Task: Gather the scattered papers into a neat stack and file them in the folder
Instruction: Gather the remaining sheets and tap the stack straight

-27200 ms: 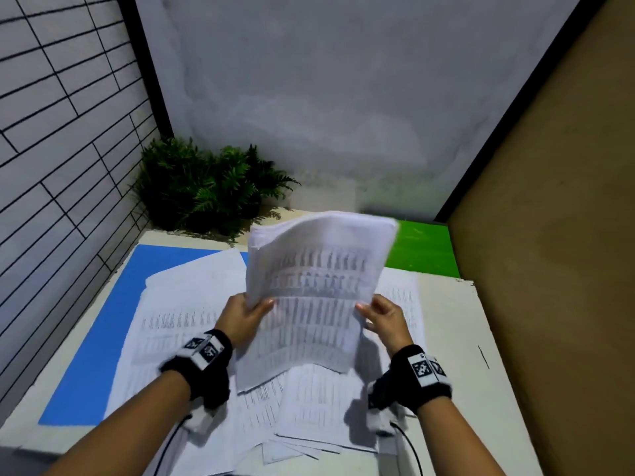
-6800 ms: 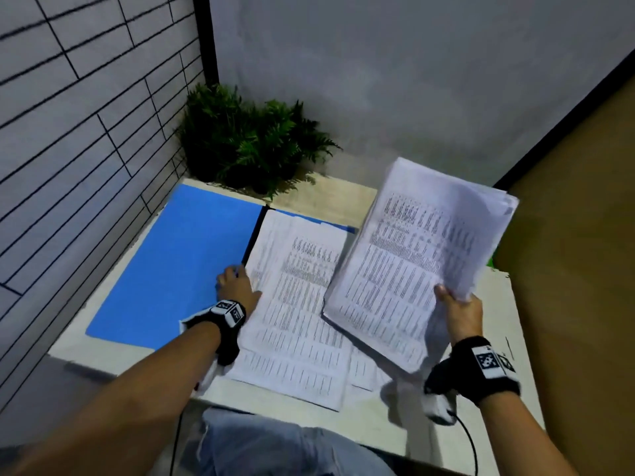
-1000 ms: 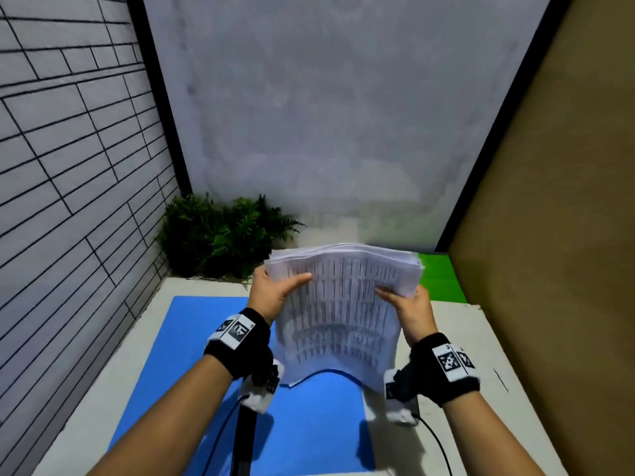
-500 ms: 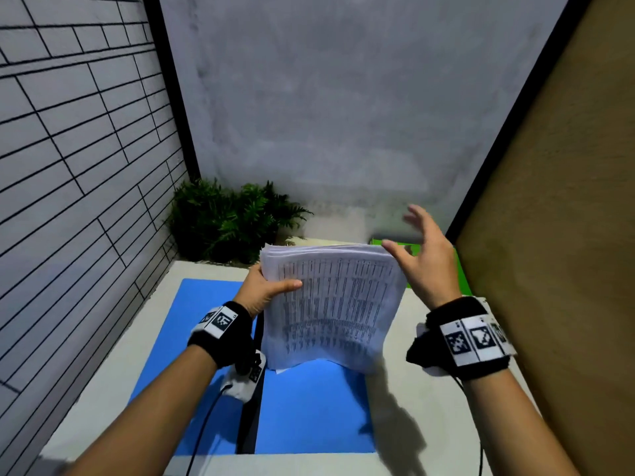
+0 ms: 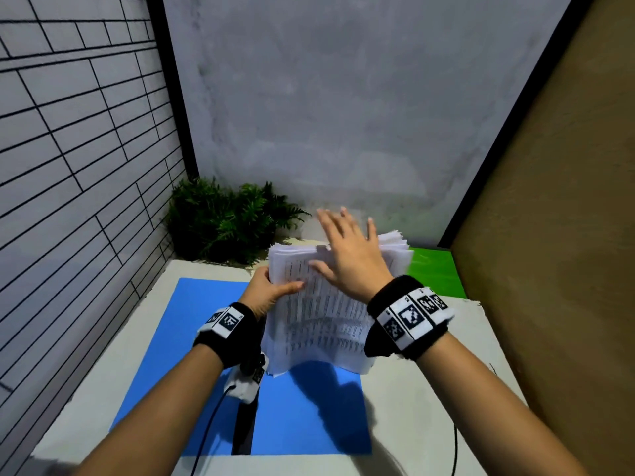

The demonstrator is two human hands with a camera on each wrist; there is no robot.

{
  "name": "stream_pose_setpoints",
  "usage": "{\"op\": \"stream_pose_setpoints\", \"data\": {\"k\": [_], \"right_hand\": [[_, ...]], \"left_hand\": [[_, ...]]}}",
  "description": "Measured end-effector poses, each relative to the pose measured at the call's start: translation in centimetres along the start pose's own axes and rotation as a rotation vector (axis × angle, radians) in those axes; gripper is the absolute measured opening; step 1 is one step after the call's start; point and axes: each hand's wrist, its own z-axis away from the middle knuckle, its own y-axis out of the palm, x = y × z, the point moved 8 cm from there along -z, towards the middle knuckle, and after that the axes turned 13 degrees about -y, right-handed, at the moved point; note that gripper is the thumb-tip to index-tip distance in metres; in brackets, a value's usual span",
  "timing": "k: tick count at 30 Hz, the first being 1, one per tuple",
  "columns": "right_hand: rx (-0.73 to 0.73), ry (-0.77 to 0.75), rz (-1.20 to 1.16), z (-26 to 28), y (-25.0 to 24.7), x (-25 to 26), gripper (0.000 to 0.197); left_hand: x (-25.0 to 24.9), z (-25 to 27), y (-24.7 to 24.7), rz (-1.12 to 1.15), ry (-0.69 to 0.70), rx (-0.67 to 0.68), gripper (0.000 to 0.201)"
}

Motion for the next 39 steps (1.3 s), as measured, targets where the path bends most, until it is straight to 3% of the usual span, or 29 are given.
{"op": "stream_pose_setpoints", "data": {"k": [1,2,4,5,7,9,11,12,14,15,16,19,21,24,27,30,32,33,35,39], "right_hand": [[-0.070,0.036,-0.013,0.1,-0.7,-1.0,0.082],[-0.032,0.054,0.003,0.4,-0.6,-1.9,0.083],[0.178,0.069,0.063,1.4,0.8,-3.6,0.077],[0.205,0.107,0.089,2.1,0.9,-5.0,0.069],[0.113,0.182,0.068,3.1,-0.5,-7.6,0.045],[-0.037,0.224,-0.245,4.1,-0.7,-9.8,0.022],[-0.211,0.280,-0.791,5.5,0.9,-10.4,0.017],[-0.289,0.336,-1.048,6.1,2.7,-10.7,0.024],[-0.391,0.473,-1.291,7.2,6.5,-10.9,0.048],[-0.445,0.503,-1.328,7.5,7.2,-10.6,0.040],[-0.523,0.499,-1.314,7.5,6.8,-10.4,0.024],[-0.703,0.433,-1.270,7.5,3.4,-10.3,0.024],[-0.785,0.353,-1.303,7.8,2.1,-10.1,0.022],[-0.676,0.391,-1.321,7.8,4.5,-9.8,0.039],[-0.509,0.484,-1.387,7.9,7.9,-9.0,0.058],[-0.591,0.431,-1.328,7.5,6.0,-9.4,0.023],[-0.659,0.365,-1.337,7.2,3.9,-9.8,0.024],[-0.677,0.325,-1.362,7.2,3.3,-9.8,0.029],[-0.649,0.319,-1.336,7.3,3.6,-9.9,0.058],[-0.613,0.426,-1.134,8.0,3.4,-10.3,0.071]], "left_hand": [[0.0,-0.1,-0.2,0.006,-0.010,-0.015,0.035],[0.2,-0.2,-0.5,0.006,-0.019,-0.028,0.031],[0.4,-0.1,-0.8,-0.011,-0.032,-0.044,0.022],[0.3,0.0,-0.9,-0.021,-0.032,-0.045,0.020],[0.3,-0.2,-1.4,-0.012,-0.023,-0.060,0.026],[0.8,-0.5,-1.9,0.028,-0.027,-0.052,0.047],[1.6,-1.0,-1.7,0.023,-0.067,-0.029,0.065],[1.9,-1.1,-1.2,0.007,-0.084,-0.016,0.064],[1.8,-1.1,-0.6,0.005,-0.077,-0.038,0.050],[1.5,-1.2,-0.7,0.026,-0.057,-0.071,0.045],[0.8,-1.1,-1.0,0.059,-0.026,-0.109,0.046],[-2.5,-0.2,-2.0,0.111,0.102,-0.139,0.057],[-4.4,0.9,-2.0,0.073,0.173,-0.041,0.061],[-3.5,1.1,-1.4,-0.024,0.133,0.086,0.076],[0.2,0.2,-1.2,-0.022,-0.055,0.039,0.079],[-0.4,0.5,-2.1,0.036,-0.028,-0.073,0.057],[-2.2,0.7,-2.6,0.074,0.061,-0.054,0.067],[-2.9,0.9,-2.6,0.083,0.099,-0.018,0.074],[-3.2,1.1,-2.0,0.045,0.121,0.081,0.079],[-0.1,0.4,-0.8,-0.097,0.000,0.140,0.081]]}}
